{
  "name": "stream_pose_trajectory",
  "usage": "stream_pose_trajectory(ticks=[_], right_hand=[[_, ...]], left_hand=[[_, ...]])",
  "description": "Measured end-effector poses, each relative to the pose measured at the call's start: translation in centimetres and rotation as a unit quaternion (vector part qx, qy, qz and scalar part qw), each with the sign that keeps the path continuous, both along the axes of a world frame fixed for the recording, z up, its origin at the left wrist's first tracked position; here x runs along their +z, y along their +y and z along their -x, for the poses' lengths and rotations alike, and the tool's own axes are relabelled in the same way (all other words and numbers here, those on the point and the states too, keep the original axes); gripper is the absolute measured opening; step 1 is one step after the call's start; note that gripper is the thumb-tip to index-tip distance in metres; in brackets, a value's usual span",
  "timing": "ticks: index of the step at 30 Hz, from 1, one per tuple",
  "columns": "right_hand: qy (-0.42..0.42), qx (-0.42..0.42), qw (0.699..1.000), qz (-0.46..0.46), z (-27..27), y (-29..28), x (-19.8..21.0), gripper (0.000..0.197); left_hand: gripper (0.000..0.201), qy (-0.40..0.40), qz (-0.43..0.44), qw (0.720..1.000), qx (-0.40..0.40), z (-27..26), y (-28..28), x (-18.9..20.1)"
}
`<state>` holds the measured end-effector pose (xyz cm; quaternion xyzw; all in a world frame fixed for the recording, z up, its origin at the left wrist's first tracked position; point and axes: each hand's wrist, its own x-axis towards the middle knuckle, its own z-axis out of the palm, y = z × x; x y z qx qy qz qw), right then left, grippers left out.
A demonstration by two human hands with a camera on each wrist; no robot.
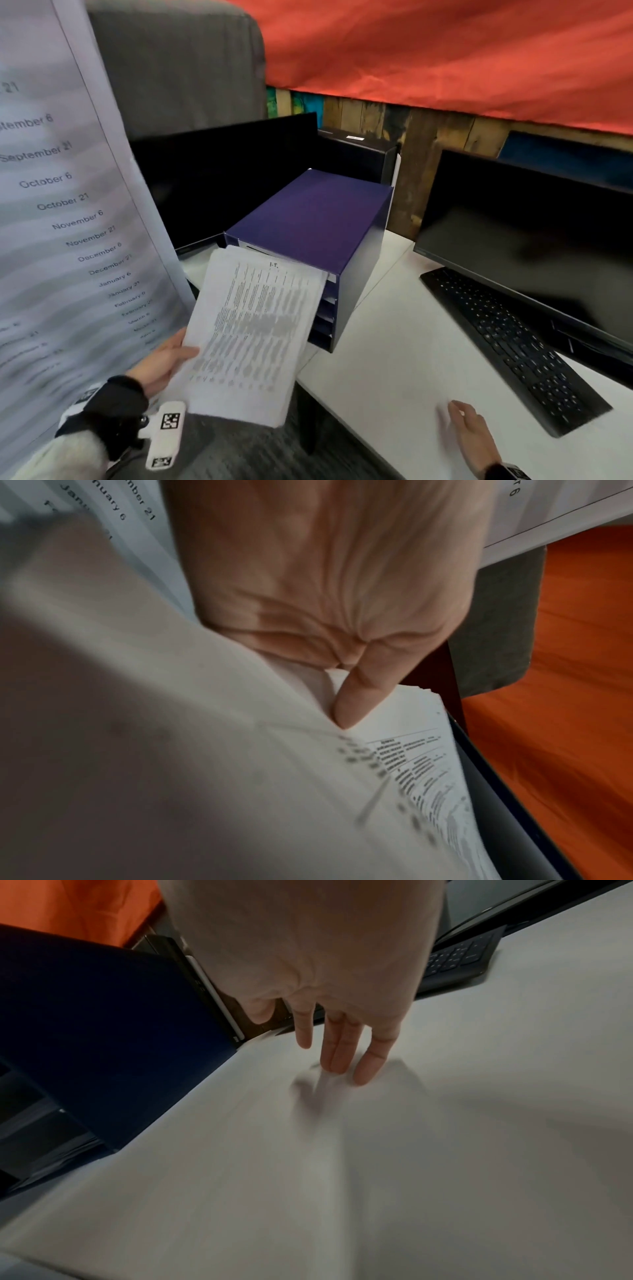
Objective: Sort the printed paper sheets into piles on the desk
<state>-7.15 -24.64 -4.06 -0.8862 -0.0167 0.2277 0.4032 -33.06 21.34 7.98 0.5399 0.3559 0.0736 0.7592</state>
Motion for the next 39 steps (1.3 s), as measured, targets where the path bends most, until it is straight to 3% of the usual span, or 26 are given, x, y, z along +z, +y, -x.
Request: stream_pose_trajectory(ticks=[3,6,10,12,14,17,19,21,23,26,28,31,34,37,38,39], right_hand=[[0.020,0.037,0.999,-0.007,0.4,1.3,1.5,0.017],[0.094,0.084,0.984,-0.128,2.3,6.9,6.5,0.032],[0.242,0.218,0.916,-0.235,5.4,15.5,13.1,0.051],[0.304,0.268,0.877,-0.258,6.5,18.3,14.9,0.050],[0.326,0.284,0.860,-0.269,7.0,20.1,15.7,0.040],[0.377,0.193,0.845,-0.326,7.0,21.9,16.2,0.028],[0.425,0.110,0.813,-0.382,6.4,22.5,16.5,0.018],[0.452,0.039,0.785,-0.423,5.7,23.2,17.1,0.007],[0.457,-0.021,0.764,-0.455,5.2,24.0,17.7,0.008],[0.454,-0.078,0.716,-0.524,4.5,25.6,18.5,0.017],[0.424,-0.060,0.720,-0.546,3.9,26.6,18.7,0.026],[0.395,-0.063,0.718,-0.570,3.0,27.3,18.4,0.035],[0.405,-0.017,0.734,-0.545,2.8,26.9,18.3,0.013],[0.391,-0.006,0.754,-0.527,2.8,27.1,18.9,0.013],[0.391,-0.015,0.754,-0.527,2.7,27.6,18.8,0.012],[0.415,-0.035,0.733,-0.537,2.5,28.1,19.0,0.011]], left_hand=[[0.054,0.022,-0.027,0.999,-0.028,-1.5,1.9,0.7],[0.050,0.019,-0.037,0.997,-0.072,-4.4,2.2,1.9],[0.046,0.009,-0.072,0.992,-0.104,-8.6,1.5,3.8],[0.044,0.021,-0.114,0.988,-0.103,-10.1,1.4,4.7],[0.040,0.039,-0.155,0.983,-0.089,-11.5,1.7,5.4],[0.027,0.059,-0.191,0.978,-0.055,-12.6,3.0,5.9],[0.011,0.086,-0.207,0.974,-0.030,-12.0,3.7,6.7],[0.031,0.126,-0.200,0.971,-0.022,-11.1,4.2,7.3],[0.038,0.125,-0.148,0.981,-0.006,-10.4,4.0,7.5],[0.021,0.040,-0.033,0.995,0.083,-11.5,2.8,6.8],[0.016,-0.021,0.019,0.991,0.128,-13.2,1.8,6.3],[0.023,-0.052,0.044,0.990,0.123,-16.0,0.2,6.1],[0.033,-0.054,0.008,0.995,0.087,-18.4,-1.0,6.5],[0.037,-0.077,-0.028,0.992,0.101,-19.9,-1.7,6.4],[0.038,-0.087,-0.038,0.989,0.115,-20.2,-2.0,6.3],[0.039,-0.095,-0.048,0.986,0.132,-20.4,-2.4,6.2]])
